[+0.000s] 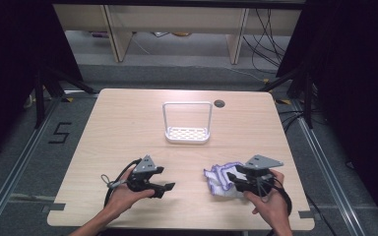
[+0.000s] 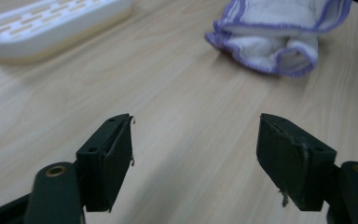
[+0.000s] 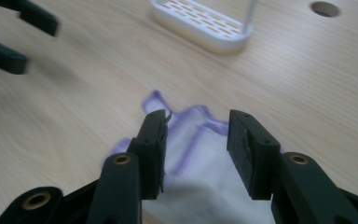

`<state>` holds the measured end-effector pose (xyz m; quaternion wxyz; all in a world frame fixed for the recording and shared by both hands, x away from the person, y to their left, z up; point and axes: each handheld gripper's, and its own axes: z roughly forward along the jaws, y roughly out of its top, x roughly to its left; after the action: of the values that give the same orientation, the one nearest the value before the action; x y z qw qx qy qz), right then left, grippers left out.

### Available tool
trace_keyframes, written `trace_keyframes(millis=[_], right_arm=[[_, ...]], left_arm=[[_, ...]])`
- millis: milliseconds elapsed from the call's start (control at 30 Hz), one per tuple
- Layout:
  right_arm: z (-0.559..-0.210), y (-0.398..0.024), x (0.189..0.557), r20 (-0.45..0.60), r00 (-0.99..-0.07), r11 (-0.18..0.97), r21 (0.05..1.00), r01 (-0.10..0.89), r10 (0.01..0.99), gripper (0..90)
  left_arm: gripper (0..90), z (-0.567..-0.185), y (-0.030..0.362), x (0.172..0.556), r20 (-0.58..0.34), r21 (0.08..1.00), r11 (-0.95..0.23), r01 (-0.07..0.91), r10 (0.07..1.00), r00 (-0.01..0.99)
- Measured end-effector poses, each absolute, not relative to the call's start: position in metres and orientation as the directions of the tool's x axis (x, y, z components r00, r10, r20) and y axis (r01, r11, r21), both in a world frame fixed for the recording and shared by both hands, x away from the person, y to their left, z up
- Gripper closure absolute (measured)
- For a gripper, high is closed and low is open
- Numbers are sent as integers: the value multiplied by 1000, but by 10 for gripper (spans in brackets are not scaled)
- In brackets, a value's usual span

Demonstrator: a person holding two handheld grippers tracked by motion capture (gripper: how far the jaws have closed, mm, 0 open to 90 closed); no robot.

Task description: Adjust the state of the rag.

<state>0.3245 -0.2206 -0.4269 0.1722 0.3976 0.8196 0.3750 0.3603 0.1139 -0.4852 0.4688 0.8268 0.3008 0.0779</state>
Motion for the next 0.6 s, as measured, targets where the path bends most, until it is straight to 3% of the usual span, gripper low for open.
trace_keyframes(millis=[233,400,600], right_arm=[[-443,-187,341,-7,-662,489,680,546,749,581],[-454,-179,347,-47,-669,535,645,547,742,590],[-463,-177,347,-38,-665,548,602,580,746,599]], left_arm=[[348,-488,83,376,-153,818,-393,420,554,818],[370,-499,68,388,-220,796,-378,473,547,808],[392,-505,50,391,-199,798,-397,453,537,820]])
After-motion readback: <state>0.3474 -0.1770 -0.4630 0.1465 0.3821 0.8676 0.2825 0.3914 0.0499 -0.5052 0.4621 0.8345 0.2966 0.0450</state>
